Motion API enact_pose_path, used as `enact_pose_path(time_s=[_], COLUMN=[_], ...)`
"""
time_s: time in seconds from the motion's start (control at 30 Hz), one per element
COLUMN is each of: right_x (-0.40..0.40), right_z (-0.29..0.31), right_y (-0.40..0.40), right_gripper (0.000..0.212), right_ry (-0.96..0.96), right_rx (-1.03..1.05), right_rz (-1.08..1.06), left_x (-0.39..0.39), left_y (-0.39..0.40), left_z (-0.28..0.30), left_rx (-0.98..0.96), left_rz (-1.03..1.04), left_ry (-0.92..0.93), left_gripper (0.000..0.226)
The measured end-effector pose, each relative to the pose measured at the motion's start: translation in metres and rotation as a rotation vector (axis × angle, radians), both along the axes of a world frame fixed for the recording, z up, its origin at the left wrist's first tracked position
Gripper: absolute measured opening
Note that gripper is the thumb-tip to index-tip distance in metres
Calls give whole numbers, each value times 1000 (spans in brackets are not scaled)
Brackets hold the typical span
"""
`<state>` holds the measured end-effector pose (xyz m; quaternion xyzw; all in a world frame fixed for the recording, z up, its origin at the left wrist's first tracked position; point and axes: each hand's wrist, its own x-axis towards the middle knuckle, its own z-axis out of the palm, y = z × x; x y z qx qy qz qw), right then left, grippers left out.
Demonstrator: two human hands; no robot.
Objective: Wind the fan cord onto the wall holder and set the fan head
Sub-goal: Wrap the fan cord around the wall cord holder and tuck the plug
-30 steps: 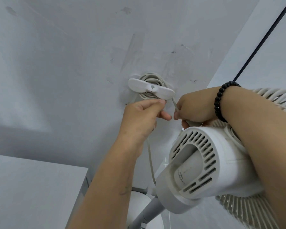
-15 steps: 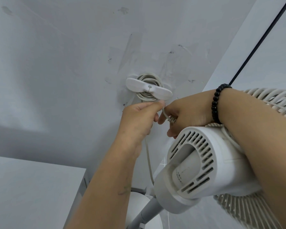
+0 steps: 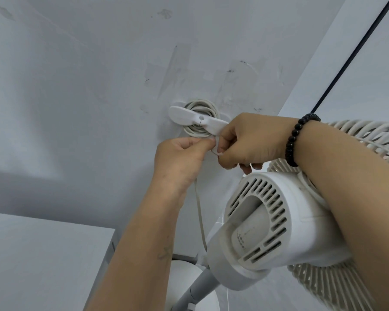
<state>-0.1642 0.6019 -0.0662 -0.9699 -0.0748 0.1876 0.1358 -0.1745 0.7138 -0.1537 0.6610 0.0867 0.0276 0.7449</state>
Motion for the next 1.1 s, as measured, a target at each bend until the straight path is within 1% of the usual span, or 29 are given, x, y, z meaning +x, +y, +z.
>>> enact_pose_path(time_s=[0.07,0.2,0.3,0.37,0.5,0.6,0.73,0.83,0.93,1.0,1.1], right_x=[-2,-4,-5,-5,-5,-6,-4,0,4,6,8], right_z=[2,3,4,6,7,7,7,7,8,8,6], right_y=[0,0,1,1,3,4,3,3,1,1,0], right_gripper=[6,9,11,11,13,12,12,9,21,23,18], right_ry=[-46,-156,-210,-230,-249,-240,-251,-353,-459,-472,-478], right_rx=[26,127,186,235,290,295,312,428,511,529,599], right_rz=[-7,-1,19,21,14,12,6,-11,-25,-24,-15], left_x=[1,2,2,0,-5,-4,-1,1,2,2,4], left_y=[1,10,21,27,26,21,19,16,11,9,7], left_z=[0,-1,-1,0,-2,-3,-6,-10,-12,-14,-16], left_rx=[3,21,14,14,108,123,130,156,171,166,131], left_rz=[-2,15,43,-4,-109,-130,-68,38,139,181,215], left_ry=[6,-10,-96,-179,-287,-321,-348,-354,-347,-330,-313], left_gripper=[13,15,14,12,24,17,10,14,17,17,16])
